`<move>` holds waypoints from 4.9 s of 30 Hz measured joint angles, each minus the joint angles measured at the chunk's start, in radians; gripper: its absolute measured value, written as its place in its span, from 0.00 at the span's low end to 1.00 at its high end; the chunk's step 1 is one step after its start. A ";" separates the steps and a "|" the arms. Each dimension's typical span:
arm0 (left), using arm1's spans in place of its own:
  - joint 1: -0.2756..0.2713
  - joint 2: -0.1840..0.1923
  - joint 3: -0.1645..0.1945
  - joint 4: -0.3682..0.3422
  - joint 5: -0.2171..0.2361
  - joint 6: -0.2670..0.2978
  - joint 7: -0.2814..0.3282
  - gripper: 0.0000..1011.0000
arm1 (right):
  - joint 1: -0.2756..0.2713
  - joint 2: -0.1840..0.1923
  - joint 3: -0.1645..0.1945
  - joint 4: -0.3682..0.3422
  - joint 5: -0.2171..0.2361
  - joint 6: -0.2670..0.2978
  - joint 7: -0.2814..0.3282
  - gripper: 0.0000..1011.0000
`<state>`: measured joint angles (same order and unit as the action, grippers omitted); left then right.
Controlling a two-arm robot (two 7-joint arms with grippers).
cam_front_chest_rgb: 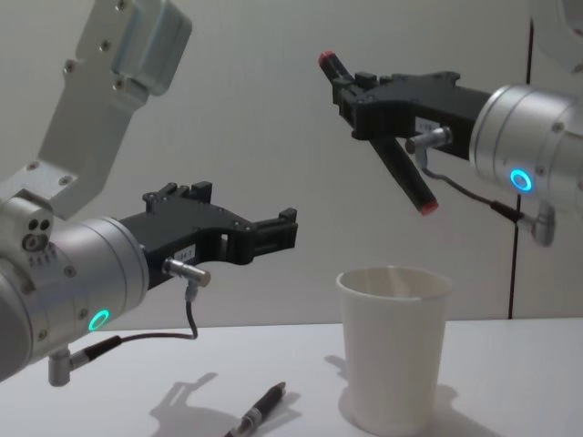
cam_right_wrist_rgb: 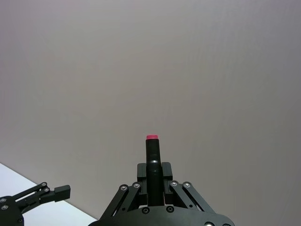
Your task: Place the pen into the pen holder.
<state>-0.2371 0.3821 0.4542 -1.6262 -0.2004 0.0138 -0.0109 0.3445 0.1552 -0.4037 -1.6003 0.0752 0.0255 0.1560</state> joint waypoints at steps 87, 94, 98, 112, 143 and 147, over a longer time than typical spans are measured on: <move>0.000 0.000 0.000 0.000 0.000 0.000 0.000 0.99 | -0.044 -0.034 -0.035 0.090 -0.014 -0.036 -0.040 0.99; 0.000 0.000 0.000 0.000 0.000 0.000 0.000 0.99 | -0.041 -0.015 -0.011 0.031 0.021 -0.006 -0.017 0.99; 0.000 0.000 0.000 0.000 0.000 0.000 0.000 0.99 | -0.039 0.016 0.022 -0.037 0.069 0.028 0.005 0.99; 0.000 0.000 0.000 0.000 0.000 0.000 0.000 0.99 | -0.027 0.157 0.169 -0.239 0.310 0.172 0.065 0.99; 0.000 0.000 0.000 0.000 0.000 0.000 0.000 0.99 | -0.021 0.245 0.259 -0.354 0.461 0.253 0.096 0.99; 0.000 0.000 0.000 0.000 0.000 0.000 0.000 0.99 | -0.021 0.247 0.261 -0.356 0.464 0.254 0.096 0.99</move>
<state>-0.2371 0.3821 0.4542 -1.6262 -0.2004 0.0139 -0.0110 0.3232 0.4021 -0.1425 -1.9563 0.5394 0.2798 0.2521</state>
